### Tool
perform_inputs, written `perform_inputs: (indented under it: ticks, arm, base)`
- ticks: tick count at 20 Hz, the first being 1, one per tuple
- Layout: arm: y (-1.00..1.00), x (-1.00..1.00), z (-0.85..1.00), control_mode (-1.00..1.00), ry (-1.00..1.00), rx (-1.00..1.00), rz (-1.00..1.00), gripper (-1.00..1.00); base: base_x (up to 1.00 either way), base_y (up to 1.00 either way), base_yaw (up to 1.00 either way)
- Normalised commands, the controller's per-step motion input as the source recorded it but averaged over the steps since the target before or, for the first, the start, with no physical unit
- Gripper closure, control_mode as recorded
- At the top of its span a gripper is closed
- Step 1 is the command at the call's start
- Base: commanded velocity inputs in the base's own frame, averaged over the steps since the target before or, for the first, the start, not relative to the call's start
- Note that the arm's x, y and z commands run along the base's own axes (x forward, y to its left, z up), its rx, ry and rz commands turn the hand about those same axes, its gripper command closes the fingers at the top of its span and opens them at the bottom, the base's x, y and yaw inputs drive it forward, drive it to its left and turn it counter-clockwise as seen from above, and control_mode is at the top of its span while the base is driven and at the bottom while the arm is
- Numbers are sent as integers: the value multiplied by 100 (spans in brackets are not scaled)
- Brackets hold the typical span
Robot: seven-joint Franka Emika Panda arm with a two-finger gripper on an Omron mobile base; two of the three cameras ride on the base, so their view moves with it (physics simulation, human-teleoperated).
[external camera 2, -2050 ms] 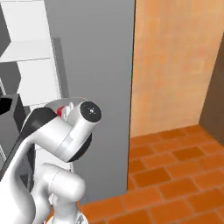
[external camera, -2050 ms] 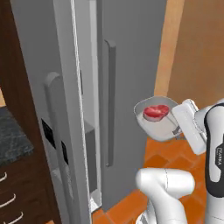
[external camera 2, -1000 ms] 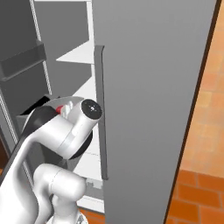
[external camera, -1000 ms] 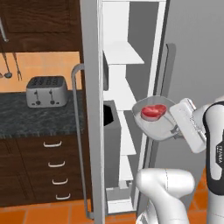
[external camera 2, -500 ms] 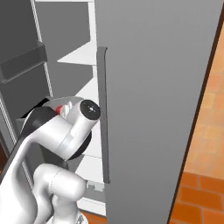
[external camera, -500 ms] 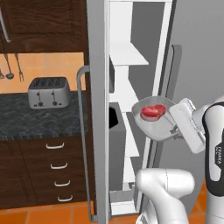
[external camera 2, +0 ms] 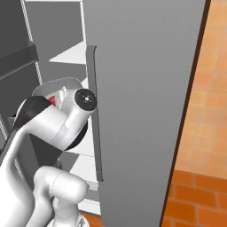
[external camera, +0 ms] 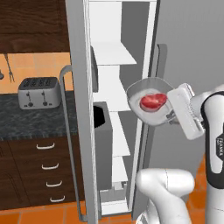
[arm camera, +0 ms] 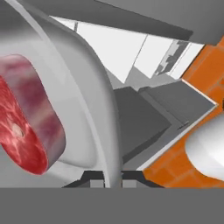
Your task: Take the meat container that has the steak and place it on the second highest rack of the freezer. Then take the vegetable container that has the lemon and garlic and place it on the highest rack of the freezer.
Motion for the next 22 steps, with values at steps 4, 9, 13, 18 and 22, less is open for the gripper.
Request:
perform_inputs:
  ticks: [4,9,13,18,22]
  arm:
    - [49,1,32,-100,4,0,8,100]
    - [65,49,0,-100,22,1,0,100]
    - [28,76,0,-100,18,0,-3,100]
    - [4,85,-1,-100,12,0,-14,100]
    - [43,76,-1,-100,1,0,-17,100]
  base:
    - [0,0,0]
    - [0,0,0]
    - [0,0,0]
    - [0,0,0]
    - [0,0,0]
